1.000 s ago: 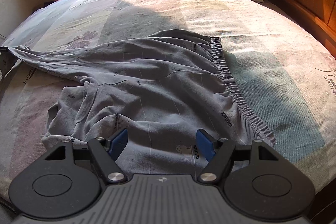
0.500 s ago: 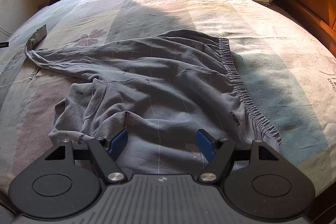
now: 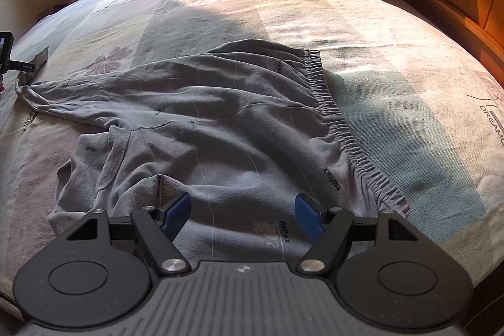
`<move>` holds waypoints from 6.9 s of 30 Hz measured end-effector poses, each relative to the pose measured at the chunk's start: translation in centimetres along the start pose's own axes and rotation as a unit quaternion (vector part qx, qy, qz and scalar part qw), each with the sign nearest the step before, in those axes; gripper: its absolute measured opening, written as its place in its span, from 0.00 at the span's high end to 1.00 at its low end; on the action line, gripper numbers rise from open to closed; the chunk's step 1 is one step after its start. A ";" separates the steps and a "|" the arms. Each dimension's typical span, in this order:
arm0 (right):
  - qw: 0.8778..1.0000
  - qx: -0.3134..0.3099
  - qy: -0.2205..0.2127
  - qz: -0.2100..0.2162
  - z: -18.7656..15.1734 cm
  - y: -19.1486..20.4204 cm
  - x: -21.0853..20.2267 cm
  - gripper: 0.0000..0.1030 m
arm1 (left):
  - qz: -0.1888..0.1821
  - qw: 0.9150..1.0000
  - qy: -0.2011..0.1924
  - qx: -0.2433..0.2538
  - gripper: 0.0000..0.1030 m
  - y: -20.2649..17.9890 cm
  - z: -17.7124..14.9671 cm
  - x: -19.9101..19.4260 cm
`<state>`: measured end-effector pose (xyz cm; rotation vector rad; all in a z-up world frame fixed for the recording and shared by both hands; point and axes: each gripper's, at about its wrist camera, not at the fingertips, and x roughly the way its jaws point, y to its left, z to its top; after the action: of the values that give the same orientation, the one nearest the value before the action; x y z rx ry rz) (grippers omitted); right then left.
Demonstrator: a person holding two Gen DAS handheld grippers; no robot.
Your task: Fold clothes
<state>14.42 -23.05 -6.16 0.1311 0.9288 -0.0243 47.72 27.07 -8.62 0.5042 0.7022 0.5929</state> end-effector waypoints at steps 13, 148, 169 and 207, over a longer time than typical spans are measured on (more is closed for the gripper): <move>0.998 -0.031 -0.015 0.048 0.3 2.9 -1.4 0.25 | 0.070 0.991 0.103 -0.047 0.00 11.7 -6.9 -0.2; 0.990 -0.072 0.039 0.112 -6.9 5.2 -7.3 0.00 | -0.405 0.911 0.008 0.079 0.01 -1.9 -20.4 -44.2; 0.985 0.026 0.033 0.166 -8.0 -1.2 -6.0 0.00 | -0.194 0.968 -0.007 0.160 0.00 -5.2 -21.0 -40.0; 0.989 -0.032 0.049 0.135 -8.1 4.3 -6.8 0.00 | 0.037 0.991 -0.048 0.120 0.00 11.1 -22.1 -28.4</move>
<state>4.18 -18.07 -5.09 0.1988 1.0031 0.2652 10.79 21.63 -3.79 0.7796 0.6688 0.5537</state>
